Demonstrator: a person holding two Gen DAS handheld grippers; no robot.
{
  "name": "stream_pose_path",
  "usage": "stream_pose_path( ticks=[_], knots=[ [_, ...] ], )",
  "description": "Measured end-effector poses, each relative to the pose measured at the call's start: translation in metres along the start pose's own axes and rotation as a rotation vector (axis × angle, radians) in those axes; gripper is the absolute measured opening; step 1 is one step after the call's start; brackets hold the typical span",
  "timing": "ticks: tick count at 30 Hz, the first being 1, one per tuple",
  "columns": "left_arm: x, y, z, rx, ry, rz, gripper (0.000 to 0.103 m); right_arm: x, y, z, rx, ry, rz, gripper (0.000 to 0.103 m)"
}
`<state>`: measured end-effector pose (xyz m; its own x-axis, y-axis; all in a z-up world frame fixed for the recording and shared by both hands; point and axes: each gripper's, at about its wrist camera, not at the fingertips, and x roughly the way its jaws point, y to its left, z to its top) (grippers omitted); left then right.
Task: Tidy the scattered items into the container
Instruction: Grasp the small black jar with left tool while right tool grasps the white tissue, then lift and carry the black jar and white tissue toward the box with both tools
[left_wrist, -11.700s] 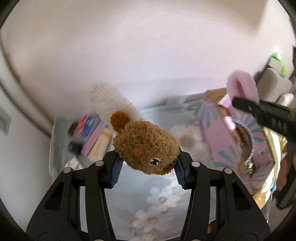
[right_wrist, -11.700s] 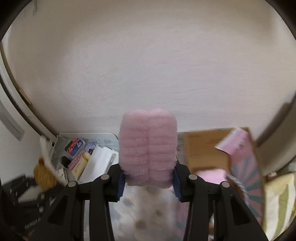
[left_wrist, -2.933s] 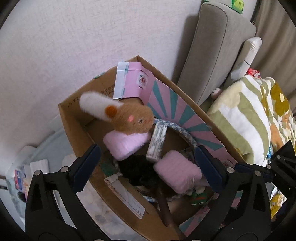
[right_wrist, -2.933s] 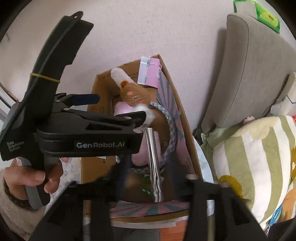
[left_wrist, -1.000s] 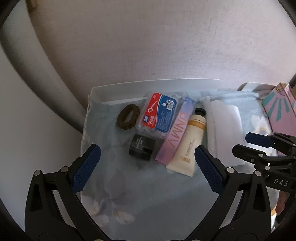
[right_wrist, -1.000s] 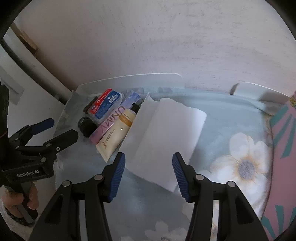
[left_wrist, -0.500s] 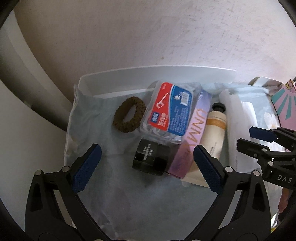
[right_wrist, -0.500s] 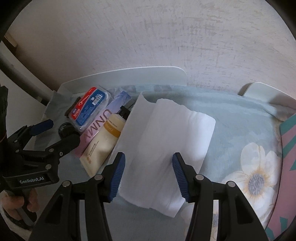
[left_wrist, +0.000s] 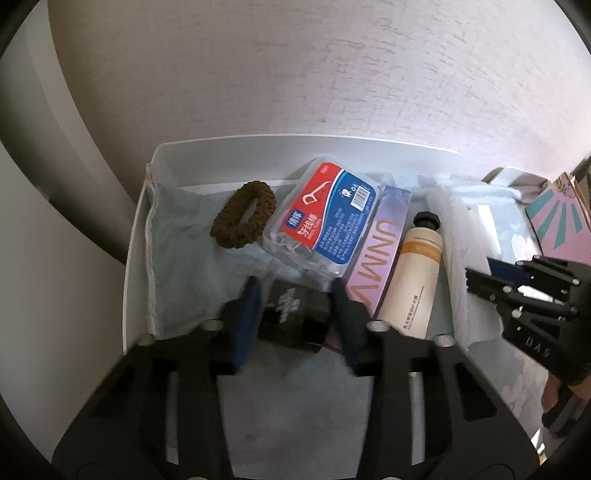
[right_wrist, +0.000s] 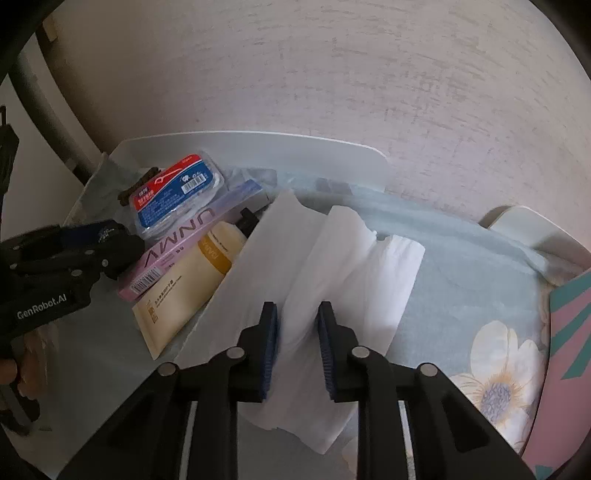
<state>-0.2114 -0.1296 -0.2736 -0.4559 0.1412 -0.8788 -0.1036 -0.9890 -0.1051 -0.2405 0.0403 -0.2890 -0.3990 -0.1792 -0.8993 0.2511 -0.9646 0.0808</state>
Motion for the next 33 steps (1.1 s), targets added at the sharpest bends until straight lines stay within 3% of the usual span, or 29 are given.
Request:
stream_pose_path(
  ticks=[22, 27, 33],
  knots=[
    [-0.005, -0.003, -0.009, -0.021, -0.011, 0.014, 0.028, 0.004, -0.018, -0.002, 0.024, -0.034, 0.033, 0.013],
    [-0.025, -0.004, -0.004, -0.039, -0.037, 0.014, 0.028, -0.019, -0.032, 0.001, 0.076, -0.078, 0.068, 0.012],
    [-0.062, -0.011, 0.006, -0.057, -0.078, 0.004, 0.028, -0.067, -0.038, 0.005, 0.156, -0.147, 0.172, 0.012]
  ],
)
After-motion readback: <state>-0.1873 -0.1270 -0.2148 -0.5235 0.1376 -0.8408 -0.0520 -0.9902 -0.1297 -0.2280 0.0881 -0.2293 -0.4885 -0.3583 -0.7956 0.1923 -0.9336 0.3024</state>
